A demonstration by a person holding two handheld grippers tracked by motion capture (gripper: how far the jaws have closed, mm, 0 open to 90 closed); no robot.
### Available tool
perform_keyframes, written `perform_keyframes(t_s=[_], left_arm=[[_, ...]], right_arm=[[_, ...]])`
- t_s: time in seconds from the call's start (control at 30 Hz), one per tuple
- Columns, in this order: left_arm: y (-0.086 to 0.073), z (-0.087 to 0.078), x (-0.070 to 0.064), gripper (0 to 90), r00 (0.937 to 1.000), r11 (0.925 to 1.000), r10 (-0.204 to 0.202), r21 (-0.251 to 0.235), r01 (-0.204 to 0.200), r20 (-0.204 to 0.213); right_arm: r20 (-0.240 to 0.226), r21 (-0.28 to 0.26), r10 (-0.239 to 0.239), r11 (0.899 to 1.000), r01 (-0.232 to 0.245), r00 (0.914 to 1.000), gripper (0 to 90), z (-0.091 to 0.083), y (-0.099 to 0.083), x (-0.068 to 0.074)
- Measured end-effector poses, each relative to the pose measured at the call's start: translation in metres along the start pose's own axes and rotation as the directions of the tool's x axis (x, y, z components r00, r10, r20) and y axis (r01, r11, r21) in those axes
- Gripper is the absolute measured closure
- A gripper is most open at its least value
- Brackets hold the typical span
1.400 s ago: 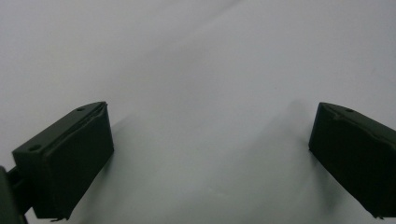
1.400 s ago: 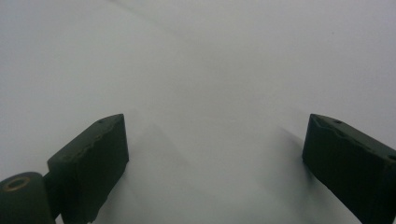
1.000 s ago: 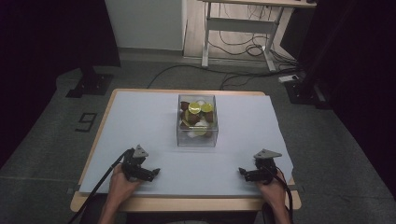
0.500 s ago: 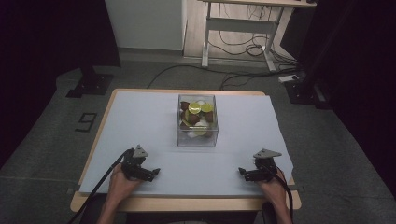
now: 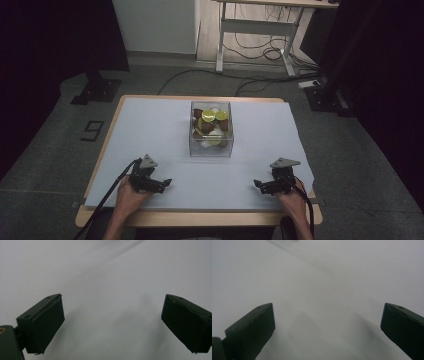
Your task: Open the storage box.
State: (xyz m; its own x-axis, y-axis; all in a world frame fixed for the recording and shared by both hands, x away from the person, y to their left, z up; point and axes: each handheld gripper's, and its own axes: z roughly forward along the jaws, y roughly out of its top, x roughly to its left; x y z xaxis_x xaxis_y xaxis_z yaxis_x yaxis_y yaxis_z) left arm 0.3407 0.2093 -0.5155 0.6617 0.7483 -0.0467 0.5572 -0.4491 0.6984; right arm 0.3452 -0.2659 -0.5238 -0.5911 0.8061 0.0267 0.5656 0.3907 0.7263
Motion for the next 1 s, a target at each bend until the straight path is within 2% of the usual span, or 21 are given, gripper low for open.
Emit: perform_keyframes(t_s=[0.23, 0.43, 0.67, 1.0], left_arm=[[0.009, -0.002, -0.006, 3.7, 0.9996, 0.9996, 0.017, -0.023, -0.016, 0.023], [0.015, 0.000, -0.011, 4.0, 0.9986, 0.9993, 0.031, -0.023, -0.030, 0.044], [0.024, -0.001, -0.013, 7.2, 0.9961, 0.9976, 0.025, -0.067, -0.019, 0.085], [0.044, 0.006, -0.021, 8.4, 0.9915, 0.9950, 0.058, -0.088, -0.048, 0.117]], right_arm=[[-0.041, -0.050, 0.019, 0.999, -0.021, 0.9990, 0.0, -0.004, 0.006, 0.005], [-0.059, -0.064, 0.008, 0.998, -0.011, 0.9983, 0.0, -0.004, 0.010, 0.010], [-0.064, -0.081, -0.007, 0.997, 0.002, 0.9980, 0.0, -0.005, 0.015, 0.011], [-0.077, -0.098, -0.039, 0.995, 0.031, 0.9962, 0.0, -0.002, 0.028, 0.017]])
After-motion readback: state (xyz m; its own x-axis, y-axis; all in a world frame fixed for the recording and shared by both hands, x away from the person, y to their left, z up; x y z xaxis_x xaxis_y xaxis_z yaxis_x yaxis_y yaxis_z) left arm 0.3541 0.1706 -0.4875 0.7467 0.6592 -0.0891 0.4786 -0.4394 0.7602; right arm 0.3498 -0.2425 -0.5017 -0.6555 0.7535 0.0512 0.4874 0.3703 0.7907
